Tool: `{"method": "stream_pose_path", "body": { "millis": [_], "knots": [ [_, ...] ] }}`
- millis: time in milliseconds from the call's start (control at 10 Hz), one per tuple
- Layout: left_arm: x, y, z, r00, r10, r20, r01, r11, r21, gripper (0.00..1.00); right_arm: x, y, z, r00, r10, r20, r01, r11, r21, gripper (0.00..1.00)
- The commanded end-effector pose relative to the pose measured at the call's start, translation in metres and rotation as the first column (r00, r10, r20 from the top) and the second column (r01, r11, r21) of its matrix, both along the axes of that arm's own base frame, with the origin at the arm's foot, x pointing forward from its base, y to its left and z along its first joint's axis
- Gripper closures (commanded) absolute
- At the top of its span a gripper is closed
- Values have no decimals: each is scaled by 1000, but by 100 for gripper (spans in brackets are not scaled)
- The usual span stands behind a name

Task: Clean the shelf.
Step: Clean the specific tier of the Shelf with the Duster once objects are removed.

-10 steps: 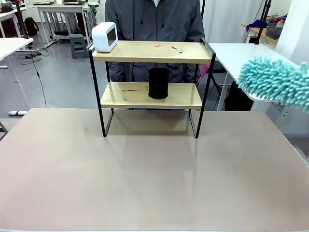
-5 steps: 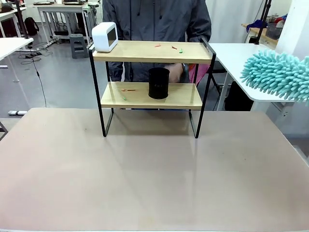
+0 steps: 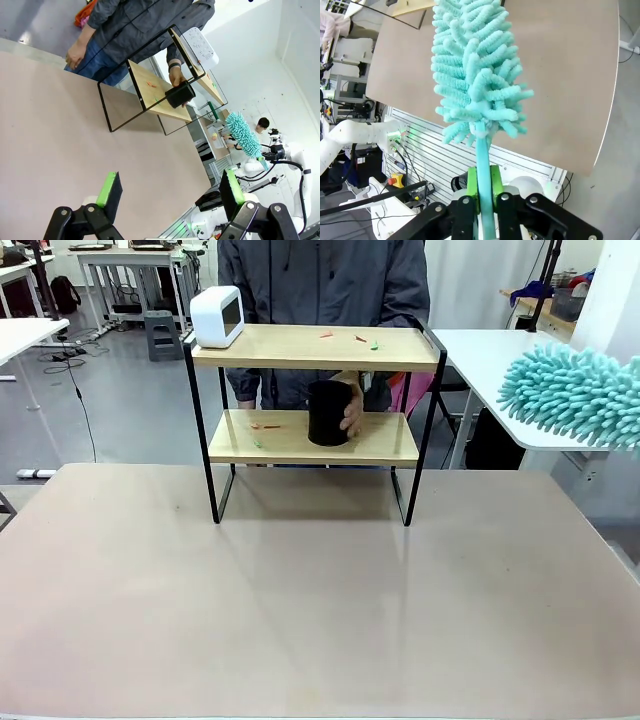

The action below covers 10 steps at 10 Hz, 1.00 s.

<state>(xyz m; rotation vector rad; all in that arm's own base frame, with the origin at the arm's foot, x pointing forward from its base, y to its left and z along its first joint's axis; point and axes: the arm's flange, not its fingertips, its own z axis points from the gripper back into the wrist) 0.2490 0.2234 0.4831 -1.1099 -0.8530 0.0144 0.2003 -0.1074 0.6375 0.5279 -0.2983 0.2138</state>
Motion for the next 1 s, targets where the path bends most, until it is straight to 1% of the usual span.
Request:
{"method": "stream_pose_path", "body": {
  "millis": [0, 400, 500, 600, 700, 800, 900],
  "knots": [
    [1, -1, 1, 1000, -3, 27, 3, 1000, -1, 0, 4, 1, 4, 1000, -22, -4, 22, 1000, -10, 90],
    [1, -1, 1, 1000, -3, 27, 3, 1000, -1, 0, 4, 1, 4, 1000, -22, -4, 22, 1000, -10, 90],
    [1, -1, 1, 1000, -3, 27, 3, 1000, -1, 0, 0, 0, 0, 1000, 0, -1, 0, 1000, 0, 90],
    [1, -1, 1, 1000, -3, 27, 3, 1000, -1, 0, 8, 22, 1, 998, 52, -18, -54, 995, -87, 87],
    [1, -1, 1, 1000, -3, 27, 3, 1000, -1, 0, 16, 53, -1, 985, 161, -63, -169, 976, -138, 87],
    [1, -1, 1, 1000, -3, 27, 3, 1000, -1, 0, 26, 90, -8, 966, 247, -82, -258, 948, -188, 87],
    [1, -1, 1, 1000, -3, 27, 3, 1000, -1, 0, 45, 136, -26, 961, 275, -8, -271, 940, -206, 87]
  ]
}}
